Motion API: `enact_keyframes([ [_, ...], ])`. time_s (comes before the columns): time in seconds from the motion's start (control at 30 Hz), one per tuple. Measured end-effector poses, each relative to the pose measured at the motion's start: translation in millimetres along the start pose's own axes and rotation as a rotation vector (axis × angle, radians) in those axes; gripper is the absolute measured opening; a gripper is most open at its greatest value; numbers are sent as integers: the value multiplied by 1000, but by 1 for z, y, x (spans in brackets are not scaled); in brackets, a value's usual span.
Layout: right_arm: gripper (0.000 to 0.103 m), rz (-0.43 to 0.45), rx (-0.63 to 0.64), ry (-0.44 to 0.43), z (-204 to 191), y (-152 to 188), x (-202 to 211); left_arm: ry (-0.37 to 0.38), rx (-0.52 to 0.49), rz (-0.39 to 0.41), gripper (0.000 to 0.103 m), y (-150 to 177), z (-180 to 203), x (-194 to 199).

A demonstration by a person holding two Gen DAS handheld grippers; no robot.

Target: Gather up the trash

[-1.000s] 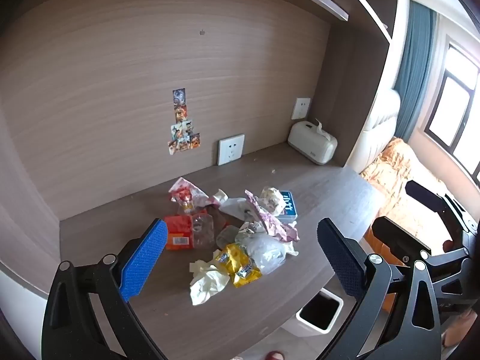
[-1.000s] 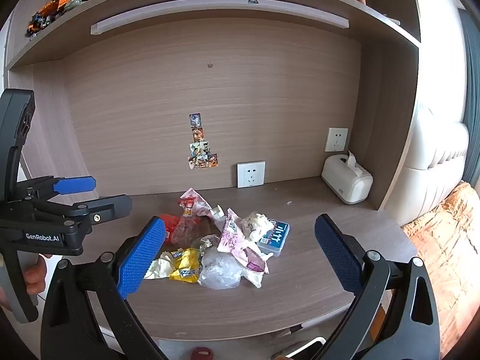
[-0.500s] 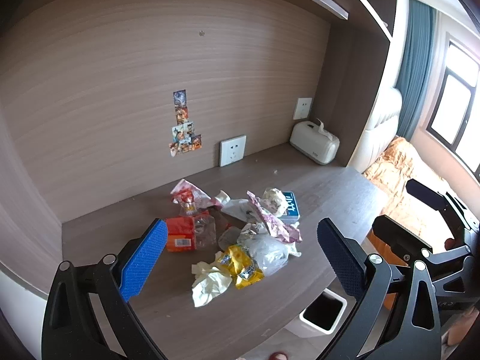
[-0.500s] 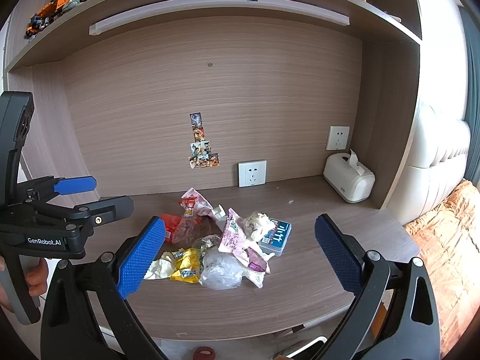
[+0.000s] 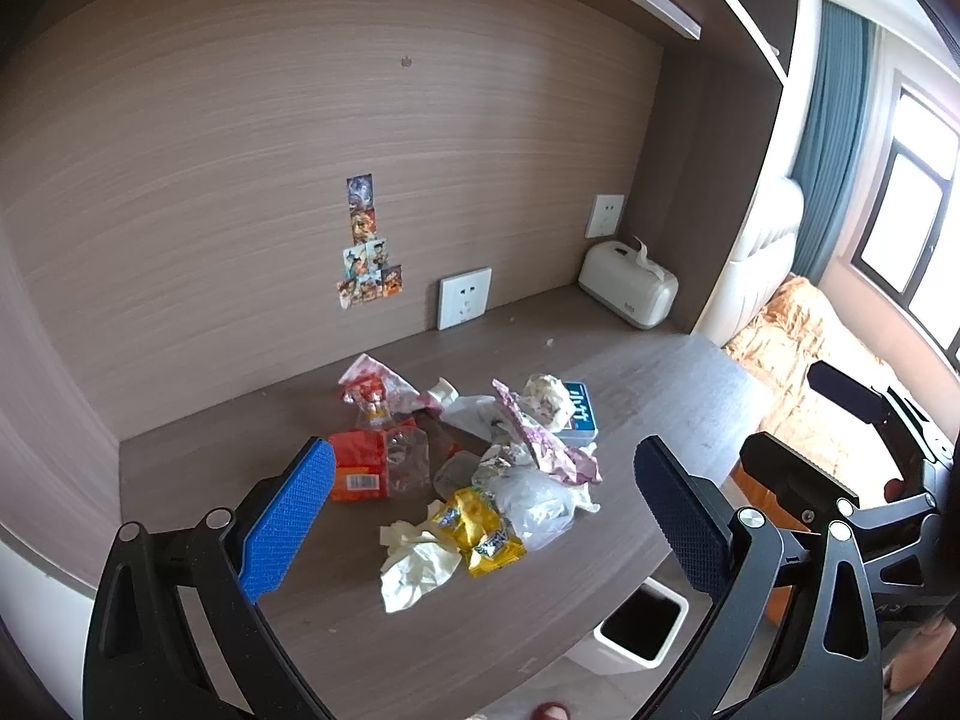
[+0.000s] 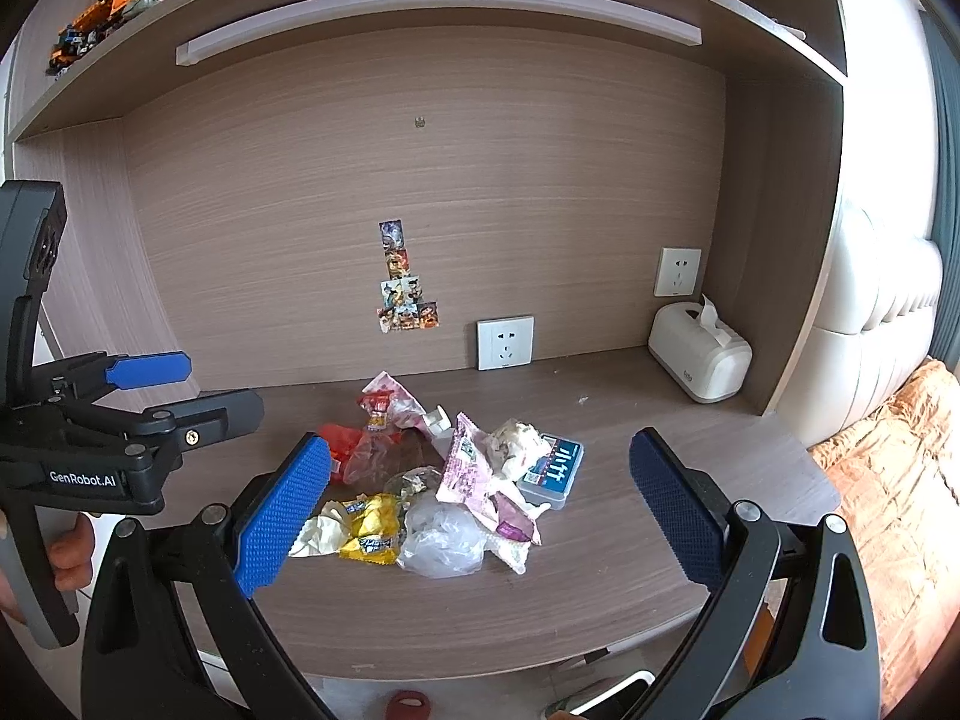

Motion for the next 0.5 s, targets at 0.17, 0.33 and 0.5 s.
enact_keyframes([
  [0.17, 100, 1, 0, -1, 0, 0, 1, -1, -3, 0, 98, 0, 0, 0],
  [0.33, 100, 0, -3, 2, 0, 0, 1, 7, 9, -10, 98, 0, 0, 0],
  [0.5, 100, -7, -3, 0, 0, 1, -1, 12, 27, -29, 98, 1, -1, -2],
])
Point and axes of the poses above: each gripper's, at about its wrist camera, not at the fingertips, and x roughly against the way its jaws point, z to its right, y to its underside, the point moved 2 cm from there along -x, roughly the way its jaws point, and after that the axes turned 7 degrees about z, right-handed, at the moved point
